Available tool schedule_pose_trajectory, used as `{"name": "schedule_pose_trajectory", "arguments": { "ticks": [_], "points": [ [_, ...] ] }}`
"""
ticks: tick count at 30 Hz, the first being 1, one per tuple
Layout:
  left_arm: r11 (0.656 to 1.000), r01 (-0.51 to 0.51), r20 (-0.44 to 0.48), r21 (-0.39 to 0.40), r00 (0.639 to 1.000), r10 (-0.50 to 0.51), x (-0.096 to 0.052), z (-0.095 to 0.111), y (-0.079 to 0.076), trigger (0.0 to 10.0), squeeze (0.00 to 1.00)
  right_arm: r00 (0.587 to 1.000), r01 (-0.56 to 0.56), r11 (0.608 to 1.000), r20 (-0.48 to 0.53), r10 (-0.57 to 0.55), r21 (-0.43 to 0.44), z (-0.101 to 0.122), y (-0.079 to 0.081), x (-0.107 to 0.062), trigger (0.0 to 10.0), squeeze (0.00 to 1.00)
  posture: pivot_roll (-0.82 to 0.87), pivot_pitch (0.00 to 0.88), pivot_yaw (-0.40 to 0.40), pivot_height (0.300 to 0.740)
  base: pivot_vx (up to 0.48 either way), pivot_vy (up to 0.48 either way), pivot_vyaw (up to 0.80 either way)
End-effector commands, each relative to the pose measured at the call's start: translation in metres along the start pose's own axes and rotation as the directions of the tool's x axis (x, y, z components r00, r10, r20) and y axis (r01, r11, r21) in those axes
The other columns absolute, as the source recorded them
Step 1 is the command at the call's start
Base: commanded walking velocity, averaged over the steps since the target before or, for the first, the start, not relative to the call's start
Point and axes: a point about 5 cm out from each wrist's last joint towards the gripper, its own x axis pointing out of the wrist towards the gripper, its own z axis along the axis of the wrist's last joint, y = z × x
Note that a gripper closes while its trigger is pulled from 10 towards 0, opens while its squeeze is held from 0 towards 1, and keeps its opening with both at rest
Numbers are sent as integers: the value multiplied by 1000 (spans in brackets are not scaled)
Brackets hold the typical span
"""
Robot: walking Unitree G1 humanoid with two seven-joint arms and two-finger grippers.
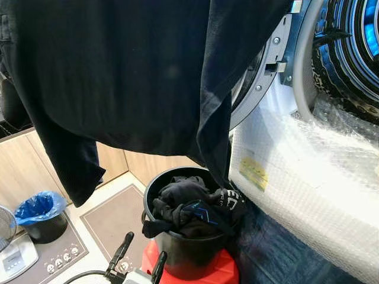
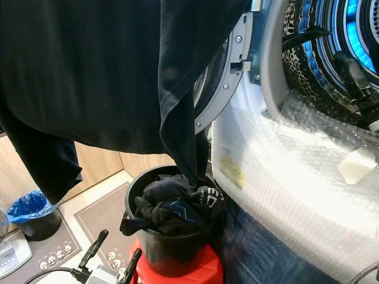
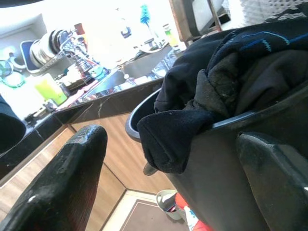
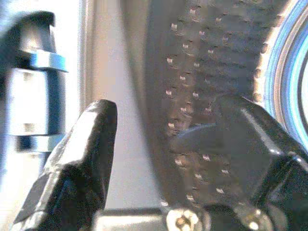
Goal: Clothes washing
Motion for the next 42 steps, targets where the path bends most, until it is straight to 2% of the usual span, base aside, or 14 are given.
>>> {"name": "schedule_pose_trajectory", "arguments": {
  "ticks": [1,6,9,15,17,20,22,26,27,29,35,38,40,42],
  "points": [
    [1000,-8,-14,5,1000,9,-1,-1,1,10000,0,999,-23,999,23,23,35,4,3,-4,10000,0,-83,0,-3,740,0,0,0],
    [1000,-4,-18,3,1000,4,-1,-3,0,10000,0,991,-127,991,-33,128,49,0,14,-14,10000,0,-87,0,-1,740,0,0,0],
    [1000,-1,-21,12,1000,1,-1,-4,0,10000,0,975,-223,959,40,219,175,12,25,-22,10000,0,-93,0,2,740,0,0,0],
    [1000,-9,-34,11,999,9,-1,-6,1,10000,0,919,-388,893,16,395,226,19,47,-39,10000,0,-100,0,3,740,0,0,0],
    [1000,-9,-34,10,999,10,-1,-6,2,10000,0,878,-454,866,-58,474,207,14,60,-46,10000,0,-101,0,0,740,0,0,0],
    [1000,-9,-33,13,999,10,-1,-6,2,10000,0,865,-471,867,-105,490,161,8,70,-48,10000,0,-103,0,0,740,0,0,0],
    [1000,-6,-32,16,999,7,0,-6,2,10000,0,769,-569,794,-204,606,212,-9,99,-57,10000,0,-105,0,-1,740,0,0,0],
    [1000,-8,-30,16,1000,9,1,-6,2,10000,0,715,-587,746,-231,660,315,-22,125,-62,10000,0,-101,0,-8,740,0,0,0],
    [1000,-13,-31,12,999,13,2,-6,2,10000,0,663,-607,717,-278,695,344,-32,137,-69,10000,0,-100,0,-9,740,0,0,0],
    [1000,-16,-32,8,999,17,2,-6,2,10000,0,635,-608,704,-307,709,368,-42,144,-76,10000,0,-99,0,-13,740,0,0,0],
    [1000,-21,-30,8,999,21,2,-5,2,10000,0,557,-577,712,-445,702,401,-74,153,-93,10000,0,-88,0,-16,740,0,0,0],
    [999,-34,-39,3,999,34,2,-5,4,10000,0,486,-503,788,-638,597,355,-112,153,-107,10000,0,-78,0,-19,740,0,0,0],
    [999,-36,-36,2,999,36,2,-4,5,10000,0,439,-472,817,-716,543,331,-130,153,-115,10000,0,-75,0,-20,740,0,0,0],
    [999,-37,-36,2,999,37,2,-3,6,10000,0,427,-459,820,-724,541,342,-134,153,-117,10000,0,-75,0,-20,740,0,0,0]
  ]
}}
